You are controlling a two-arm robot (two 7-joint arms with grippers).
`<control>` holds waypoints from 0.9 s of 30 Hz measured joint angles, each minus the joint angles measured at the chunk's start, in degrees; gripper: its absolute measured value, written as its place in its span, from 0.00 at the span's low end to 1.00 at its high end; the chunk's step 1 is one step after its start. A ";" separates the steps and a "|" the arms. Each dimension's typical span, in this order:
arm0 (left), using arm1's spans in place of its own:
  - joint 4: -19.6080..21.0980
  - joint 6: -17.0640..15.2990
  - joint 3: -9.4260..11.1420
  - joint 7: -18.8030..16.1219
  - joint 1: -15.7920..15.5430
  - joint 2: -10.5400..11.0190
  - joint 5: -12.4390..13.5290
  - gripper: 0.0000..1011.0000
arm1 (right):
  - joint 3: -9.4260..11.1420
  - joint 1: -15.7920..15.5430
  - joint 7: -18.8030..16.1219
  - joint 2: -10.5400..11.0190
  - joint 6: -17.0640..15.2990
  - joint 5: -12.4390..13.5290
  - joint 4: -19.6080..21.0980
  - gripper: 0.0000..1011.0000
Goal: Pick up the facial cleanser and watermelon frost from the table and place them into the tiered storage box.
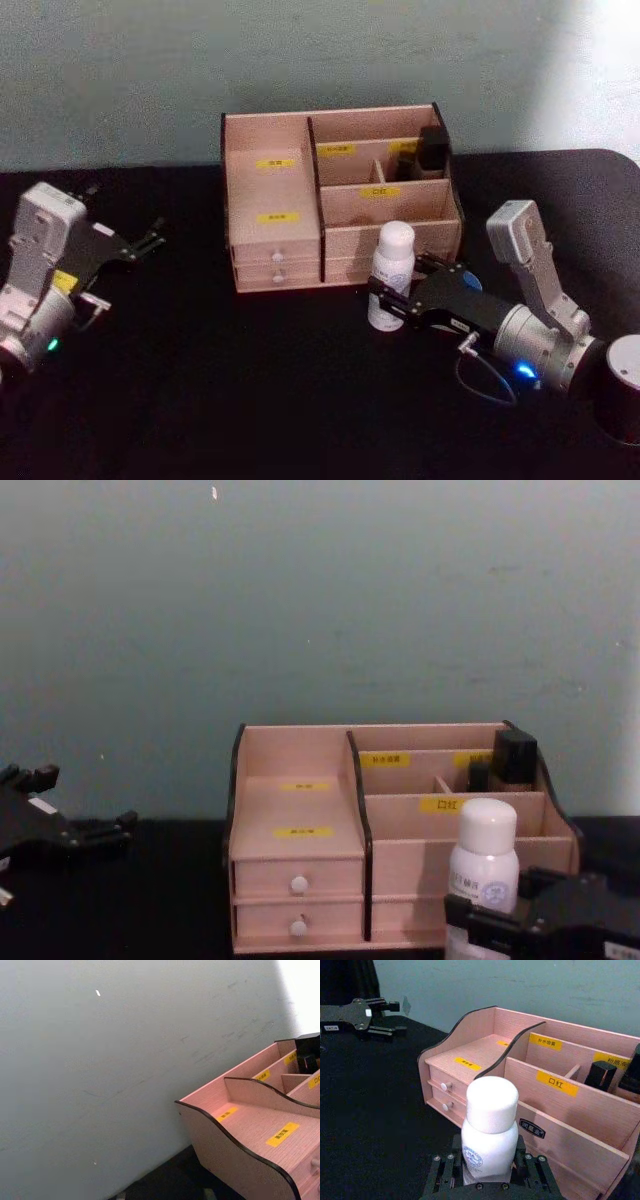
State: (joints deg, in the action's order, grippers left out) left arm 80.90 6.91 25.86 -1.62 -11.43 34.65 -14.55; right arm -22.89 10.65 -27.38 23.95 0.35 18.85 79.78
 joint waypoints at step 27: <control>0.00 0.00 0.00 0.00 0.00 0.00 0.00 0.99 | -0.02 0.05 -0.82 0.52 -0.03 0.27 0.22 0.59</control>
State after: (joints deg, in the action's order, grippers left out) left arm 80.90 6.91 25.86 -1.62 -11.43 34.65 -14.55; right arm -22.91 10.70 -28.20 24.47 0.32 19.12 80.00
